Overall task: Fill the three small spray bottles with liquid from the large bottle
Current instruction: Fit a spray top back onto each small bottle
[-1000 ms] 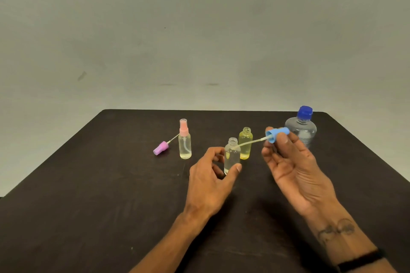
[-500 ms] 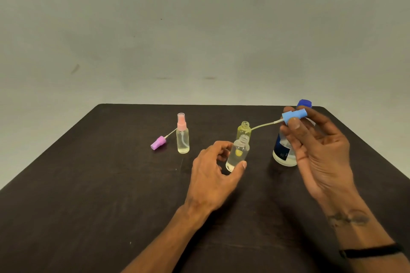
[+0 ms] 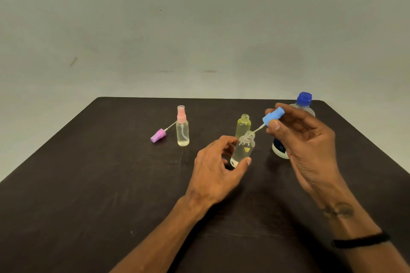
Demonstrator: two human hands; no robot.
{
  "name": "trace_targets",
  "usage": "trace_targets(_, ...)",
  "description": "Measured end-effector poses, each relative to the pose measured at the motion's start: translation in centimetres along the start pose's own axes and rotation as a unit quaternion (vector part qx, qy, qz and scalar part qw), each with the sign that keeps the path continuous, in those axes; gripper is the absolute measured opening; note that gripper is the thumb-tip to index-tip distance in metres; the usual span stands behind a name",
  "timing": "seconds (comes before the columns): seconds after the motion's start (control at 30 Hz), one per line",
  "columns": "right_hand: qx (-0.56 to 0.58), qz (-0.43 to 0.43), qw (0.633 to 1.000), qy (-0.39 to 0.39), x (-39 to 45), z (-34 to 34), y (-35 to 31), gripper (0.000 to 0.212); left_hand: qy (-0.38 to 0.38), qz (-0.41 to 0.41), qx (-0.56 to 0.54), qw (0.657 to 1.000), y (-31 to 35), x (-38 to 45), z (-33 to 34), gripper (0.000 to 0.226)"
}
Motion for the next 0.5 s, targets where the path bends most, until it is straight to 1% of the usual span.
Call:
trace_targets(0.27,-0.051,-0.003,0.998,-0.031,-0.5,1.1,1.0,0.044,-0.018,0.000,-0.048,0.999,0.4,-0.2,0.2,0.040)
trace_targets(0.37,-0.059,-0.002,0.997,-0.039,-0.6,1.3,1.1,0.040,-0.031,0.011,-0.042,0.999,0.7,-0.3,0.5,0.041)
trace_targets(0.5,-0.068,0.000,0.997,-0.045,-0.6,1.5,1.4,0.037,-0.029,0.022,-0.038,0.999,0.9,-0.3,0.5,0.042)
Point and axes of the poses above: each hand's wrist, its own x-axis towards the middle knuckle, its own z-axis out of the palm, y = z × x, the point moved 9 cm from there along x, towards the middle knuckle, and after that the axes turned 9 degrees about -x, right-handed, at the moved point
